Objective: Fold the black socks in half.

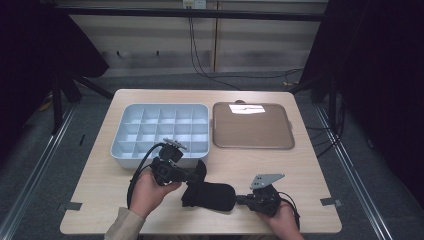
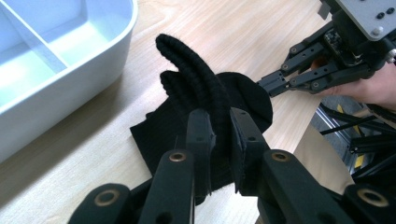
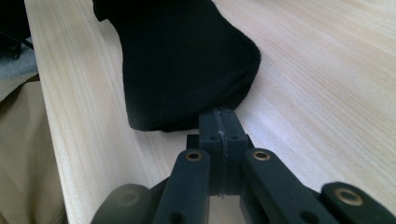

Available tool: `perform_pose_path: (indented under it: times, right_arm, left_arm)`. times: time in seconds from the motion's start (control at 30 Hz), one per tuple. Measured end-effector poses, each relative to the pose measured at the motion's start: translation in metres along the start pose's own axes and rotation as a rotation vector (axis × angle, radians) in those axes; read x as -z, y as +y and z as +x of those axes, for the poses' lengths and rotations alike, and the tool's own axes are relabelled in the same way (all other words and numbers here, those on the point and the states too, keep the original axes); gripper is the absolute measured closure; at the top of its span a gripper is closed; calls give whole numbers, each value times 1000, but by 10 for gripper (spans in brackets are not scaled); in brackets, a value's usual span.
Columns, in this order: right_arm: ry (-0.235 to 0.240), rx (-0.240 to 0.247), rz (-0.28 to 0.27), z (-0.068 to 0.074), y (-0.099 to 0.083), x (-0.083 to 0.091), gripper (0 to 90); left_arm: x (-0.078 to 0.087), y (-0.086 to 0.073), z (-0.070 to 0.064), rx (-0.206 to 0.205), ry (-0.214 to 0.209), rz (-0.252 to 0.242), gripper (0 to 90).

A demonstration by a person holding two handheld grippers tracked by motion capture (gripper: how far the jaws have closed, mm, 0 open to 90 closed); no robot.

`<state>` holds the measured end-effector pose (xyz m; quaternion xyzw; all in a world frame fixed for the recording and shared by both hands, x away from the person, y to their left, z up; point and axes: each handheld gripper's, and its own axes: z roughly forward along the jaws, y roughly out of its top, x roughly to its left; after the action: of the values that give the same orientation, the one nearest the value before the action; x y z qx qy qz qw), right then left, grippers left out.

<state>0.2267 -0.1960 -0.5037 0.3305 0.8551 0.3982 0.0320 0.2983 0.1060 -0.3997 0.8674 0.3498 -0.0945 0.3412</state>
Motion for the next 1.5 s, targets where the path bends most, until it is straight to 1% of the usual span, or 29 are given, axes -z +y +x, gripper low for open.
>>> perform_pose_path:
  times: [0.07, 0.3, 0.33, 0.5, 0.8, 0.9, 0.97, 1.03, 1.07, 1.1, 1.13, 1.23, 1.37, 1.5]
  right_arm:
    - [-2, 2, 4, 0, 0, 0, 900]
    - [0, 6, 3, 1, 2, -2, 899]
    - [-1, 7, 5, 2, 2, -2, 900]
    - [3, 11, 2, 2, 3, -3, 899]
    - [3, 10, 4, 4, 5, -6, 899]
    - [6, 9, 2, 4, 5, -6, 900]
    - [6, 6, 1, 4, 5, -7, 899]
    - [6, 10, 0, 4, 5, -7, 899]
    - [7, 9, 1, 4, 5, -7, 899]
    - [6, 11, 1, 4, 5, -7, 899]
    - [6, 12, 1, 5, 6, -7, 899]
    - [2, 14, 3, 5, 6, -8, 900]
    - [6, 10, 1, 5, 6, -8, 900]
    - [11, 2, 0, 5, 6, -8, 899]
  left_arm:
    - [-1, 1, -1, -5, -3, 11, 799]
    - [-5, 3, -5, -18, 0, 23, 800]
    - [-5, 3, -6, -13, 1, 27, 800]
    - [-5, 3, -6, -16, 3, 24, 800]
    - [-7, 4, -6, -24, 6, 38, 800]
    - [-8, 4, -6, -16, 5, 30, 800]
    - [-8, 4, -7, -22, 5, 36, 800]
    - [-9, 4, -7, -20, 4, 39, 800]
    - [-10, 4, -8, -22, 9, 41, 800]
    - [-11, 4, -7, -26, 2, 44, 800]
    - [-12, 4, -8, -25, 8, 49, 800]
    - [-15, 4, -8, -27, 8, 56, 800]
    - [-18, 4, -10, -33, -7, 63, 800]
    - [-19, 5, -11, -36, -8, 66, 800]
